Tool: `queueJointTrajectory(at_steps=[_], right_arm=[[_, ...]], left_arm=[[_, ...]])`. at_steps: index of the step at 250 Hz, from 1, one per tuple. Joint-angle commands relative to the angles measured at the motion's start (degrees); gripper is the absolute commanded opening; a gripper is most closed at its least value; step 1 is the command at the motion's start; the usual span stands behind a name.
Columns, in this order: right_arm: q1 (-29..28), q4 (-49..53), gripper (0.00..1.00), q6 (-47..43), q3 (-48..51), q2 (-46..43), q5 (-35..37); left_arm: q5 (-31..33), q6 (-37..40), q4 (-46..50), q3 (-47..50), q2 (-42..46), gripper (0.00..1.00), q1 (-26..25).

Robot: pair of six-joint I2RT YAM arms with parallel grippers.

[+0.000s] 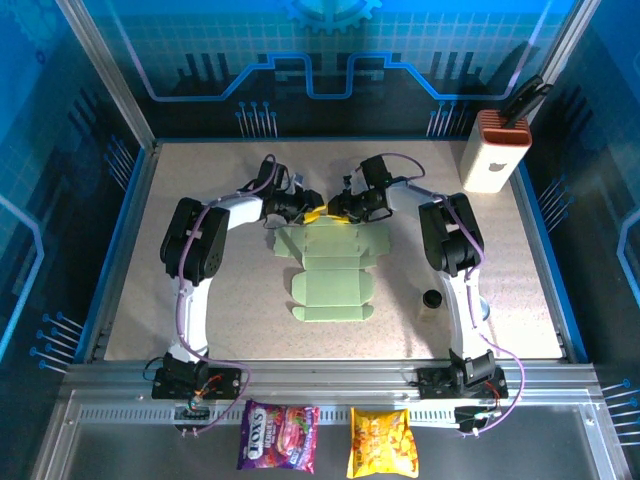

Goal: Fold the paper box

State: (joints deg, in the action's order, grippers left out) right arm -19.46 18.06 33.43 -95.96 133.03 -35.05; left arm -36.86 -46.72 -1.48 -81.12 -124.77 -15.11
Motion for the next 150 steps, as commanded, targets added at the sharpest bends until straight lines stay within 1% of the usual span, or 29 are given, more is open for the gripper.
queueJointTrajectory(at_steps=[1,30,55,80,112,150], right_arm=[[-0.1,4.4,0.35,-0.7,2.5,1.4,1.6],[-0.1,4.6,0.35,-0.7,2.4,1.4,1.5],[0.0,5.2,0.35,-1.0,2.0,1.6,1.5],[0.0,5.7,0.35,-1.4,1.7,1.6,1.6],[0.0,6.0,0.35,-1.4,1.7,1.5,1.7],[0.0,5.8,0.35,-1.3,2.0,1.5,1.8]], left_arm=[[0.3,-1.7,-2.6,1.9,0.5,0.39,0.3],[-0.6,-3.6,-6.3,3.5,0.1,0.36,0.4],[-0.5,-3.8,-6.4,3.9,-0.3,0.35,0.4],[0.2,-2.6,-3.8,3.3,-1.0,0.34,0.4],[-0.5,0.0,1.8,0.8,-3.1,0.34,0.3],[2.4,4.4,9.0,-1.3,-3.7,0.33,-0.1]])
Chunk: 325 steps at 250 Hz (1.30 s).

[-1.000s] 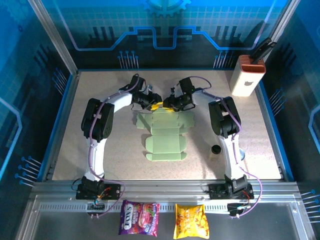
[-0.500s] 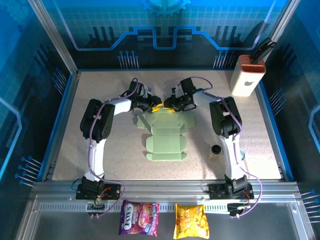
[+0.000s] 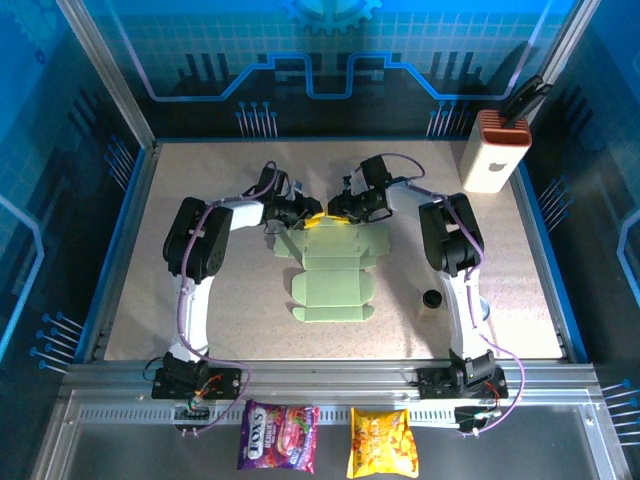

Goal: Fold the paper box

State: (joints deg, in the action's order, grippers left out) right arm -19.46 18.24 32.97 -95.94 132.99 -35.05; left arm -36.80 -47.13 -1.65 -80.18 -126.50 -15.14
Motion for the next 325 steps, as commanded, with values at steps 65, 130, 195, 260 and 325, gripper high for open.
queueJointTrajectory(at_steps=[65,130,195,260,325], right_arm=[[0.0,6.0,0.34,-1.1,2.0,1.4,2.3],[0.0,5.8,0.31,-1.2,2.3,1.4,2.2],[0.0,5.1,0.29,-1.1,3.0,1.4,1.9],[0.0,5.6,0.29,-0.8,2.2,1.0,1.5],[0.0,11.0,0.29,-3.1,-1.6,-5.7,3.0]], left_arm=[[9.9,13.3,24.7,-8.8,-4.4,0.32,-1.6],[14.4,16.3,33.7,-14.0,-7.7,0.27,-3.5],[21.3,19.9,42.0,-18.0,-10.4,0.25,-5.2],[20.7,20.4,42.9,-19.2,-7.5,0.23,-5.5],[18.6,19.2,39.1,-17.3,6.3,0.35,-3.3]])
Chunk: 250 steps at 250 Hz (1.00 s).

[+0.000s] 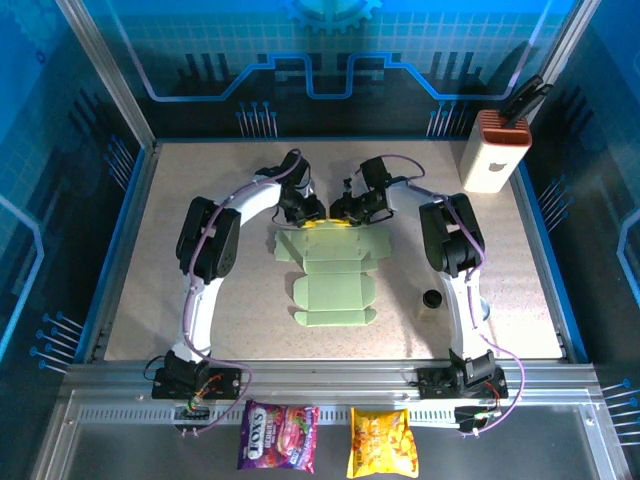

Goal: Fold the paper box

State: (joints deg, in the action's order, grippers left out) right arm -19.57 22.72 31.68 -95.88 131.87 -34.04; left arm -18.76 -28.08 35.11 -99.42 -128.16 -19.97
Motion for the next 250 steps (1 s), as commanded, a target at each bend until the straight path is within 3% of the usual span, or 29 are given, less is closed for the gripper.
queueJointTrajectory(at_steps=[1,54,122,192,250], right_arm=[[0.1,6.5,0.29,-1.9,-1.7,-4.8,2.0],[-0.1,7.2,0.31,-2.1,2.1,-13.3,2.2],[-0.9,8.7,0.32,-4.4,10.7,-20.3,4.1],[-1.6,5.5,0.33,-5.3,20.9,-21.7,4.5],[-1.8,4.6,0.33,-6.1,21.6,-18.3,4.5]], left_arm=[[0.5,0.1,2.3,2.0,8.2,0.35,1.6],[-2.4,-2.7,-3.4,11.3,18.1,0.39,3.6],[0.0,-1.6,-5.5,23.7,26.6,0.45,5.8],[0.4,-1.3,-8.3,32.8,28.0,0.56,7.8],[3.1,-0.2,-8.5,34.5,25.9,0.63,8.3]])
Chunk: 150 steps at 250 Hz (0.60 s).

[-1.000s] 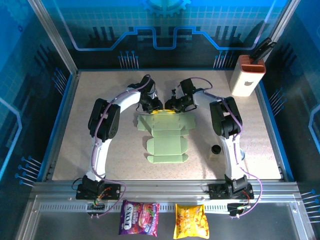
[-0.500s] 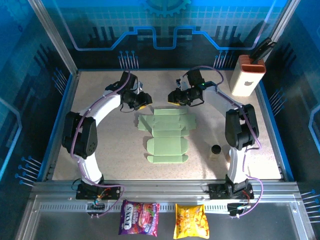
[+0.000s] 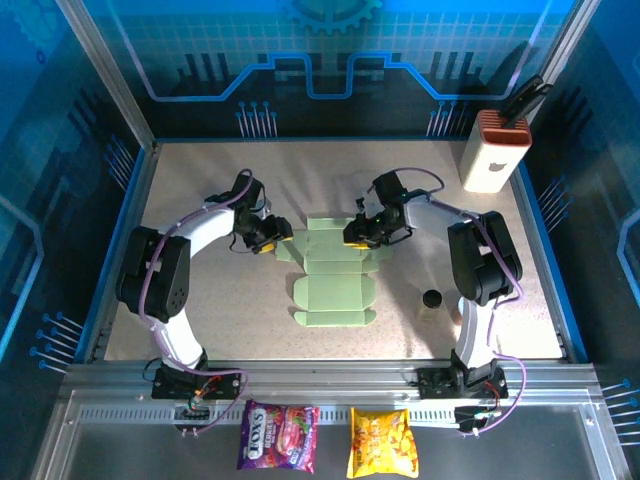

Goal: Fold the paper box

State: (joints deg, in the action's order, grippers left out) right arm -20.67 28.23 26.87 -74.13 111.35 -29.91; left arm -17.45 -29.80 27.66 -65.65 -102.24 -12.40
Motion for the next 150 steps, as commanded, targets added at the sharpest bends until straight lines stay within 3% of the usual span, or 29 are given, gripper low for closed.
queueJointTrajectory(at_steps=[1,51,150], right_arm=[[-0.7,-0.9,0.33,-1.4,-0.1,2.2,0.4],[-0.6,-1.8,0.33,-1.6,-0.9,5.0,-0.1],[-0.3,-4.0,0.32,-1.5,1.6,6.3,-0.5]], left_arm=[[1.9,1.5,-1.0,0.7,-0.1,0.63,0.7],[1.0,1.7,-2.7,0.5,-3.2,0.63,1.1],[-5.8,0.5,-9.1,1.5,-5.8,0.51,1.5]])
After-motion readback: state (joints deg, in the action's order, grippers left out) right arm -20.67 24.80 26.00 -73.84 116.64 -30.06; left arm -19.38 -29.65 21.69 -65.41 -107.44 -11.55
